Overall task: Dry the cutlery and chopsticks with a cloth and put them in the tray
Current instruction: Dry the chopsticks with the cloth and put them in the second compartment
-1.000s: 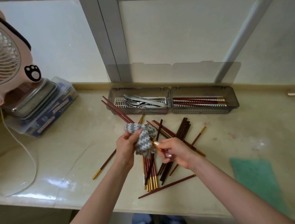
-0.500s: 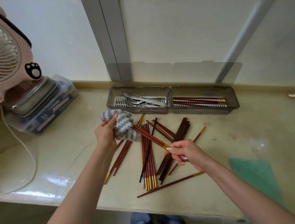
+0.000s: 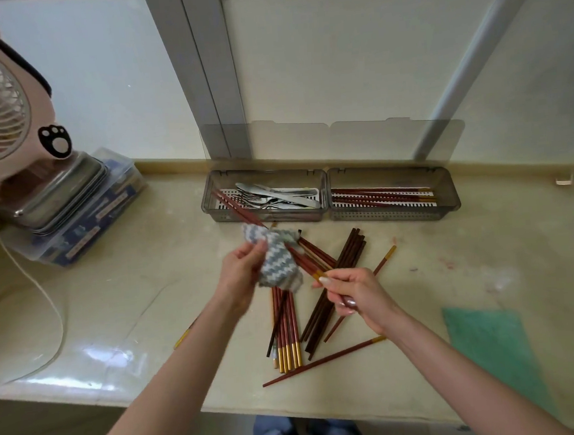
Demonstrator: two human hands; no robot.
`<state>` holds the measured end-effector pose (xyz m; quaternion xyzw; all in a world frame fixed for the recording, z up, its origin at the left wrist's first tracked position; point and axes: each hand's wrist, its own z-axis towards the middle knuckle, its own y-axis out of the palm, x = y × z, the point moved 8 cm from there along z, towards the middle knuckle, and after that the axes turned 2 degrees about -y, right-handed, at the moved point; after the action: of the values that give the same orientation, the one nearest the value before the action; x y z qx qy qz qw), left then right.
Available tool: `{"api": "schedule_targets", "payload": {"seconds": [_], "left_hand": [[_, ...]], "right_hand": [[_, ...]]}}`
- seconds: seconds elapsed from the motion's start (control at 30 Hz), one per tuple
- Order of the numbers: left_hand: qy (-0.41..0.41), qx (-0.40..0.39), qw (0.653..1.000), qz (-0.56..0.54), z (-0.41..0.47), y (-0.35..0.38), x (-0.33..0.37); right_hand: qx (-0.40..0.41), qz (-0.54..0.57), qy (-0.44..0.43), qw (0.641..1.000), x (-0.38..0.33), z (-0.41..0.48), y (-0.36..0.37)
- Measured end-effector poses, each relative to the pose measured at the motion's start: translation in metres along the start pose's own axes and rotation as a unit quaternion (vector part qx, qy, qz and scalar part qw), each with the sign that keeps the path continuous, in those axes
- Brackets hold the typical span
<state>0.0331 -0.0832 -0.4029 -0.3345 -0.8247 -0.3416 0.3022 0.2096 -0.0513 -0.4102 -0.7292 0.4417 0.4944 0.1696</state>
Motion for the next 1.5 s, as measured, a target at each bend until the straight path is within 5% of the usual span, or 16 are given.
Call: {"api": "schedule_targets", "payload": {"seconds": [0.2,0.4,0.53,0.67,0.8,0.93,1.03,1.1,1.2,1.27,1.37,1.43,1.5], "left_hand": [[-0.023,-0.047,0.998,0.039,-0.023,0.032,-0.046],[0.008,-0.012,1.000,-0.009,-0.020,0.034,-0.025],[0.022,-0.032,0.999,-0.019,-0.021,0.045,-0.021],[0.030,-0.041,0.998,0.043,-0.023,0.049,-0.028],[0.068,0.005,0.983,0.172,-0.020,0.045,-0.013],[0.125,0.000,0.896,0.426,-0.015,0.071,-0.003],[0.126,-0.019,0.848,0.514,-0.012,0.086,-0.009],[0.096,-0.040,0.848,0.519,-0.009,0.085,-0.015],[0.038,-0.055,0.897,0.437,-0.007,0.073,-0.023],[-0.001,-0.049,0.922,0.383,-0.009,0.061,-0.026],[-0.020,-0.035,0.947,0.318,-0.015,0.047,-0.026],[-0.026,-0.025,0.958,0.283,-0.018,0.041,-0.024],[-0.029,-0.018,0.965,0.259,-0.019,0.037,-0.025]], "right_hand": [[0.021,0.042,0.066,0.997,0.013,0.006,0.010],[-0.075,0.162,0.038,0.983,0.002,0.000,0.029],[-0.003,0.136,0.009,0.991,-0.001,0.010,0.021],[0.101,0.036,0.033,0.994,0.003,0.014,0.000],[0.126,0.003,-0.069,0.990,-0.039,0.014,-0.022],[0.216,-0.082,-0.136,0.963,-0.072,0.022,-0.038],[0.190,-0.086,-0.123,0.970,-0.077,0.030,-0.035],[0.153,-0.067,-0.099,0.981,-0.076,0.033,-0.036],[0.167,-0.043,-0.110,0.979,-0.089,0.031,-0.061],[0.251,-0.058,-0.138,0.956,-0.109,0.030,-0.097],[0.356,-0.323,-0.173,0.860,-0.141,0.037,-0.153],[0.352,-0.507,-0.157,0.771,-0.144,0.057,-0.178],[0.311,-0.610,-0.120,0.718,-0.135,0.077,-0.195]]}}
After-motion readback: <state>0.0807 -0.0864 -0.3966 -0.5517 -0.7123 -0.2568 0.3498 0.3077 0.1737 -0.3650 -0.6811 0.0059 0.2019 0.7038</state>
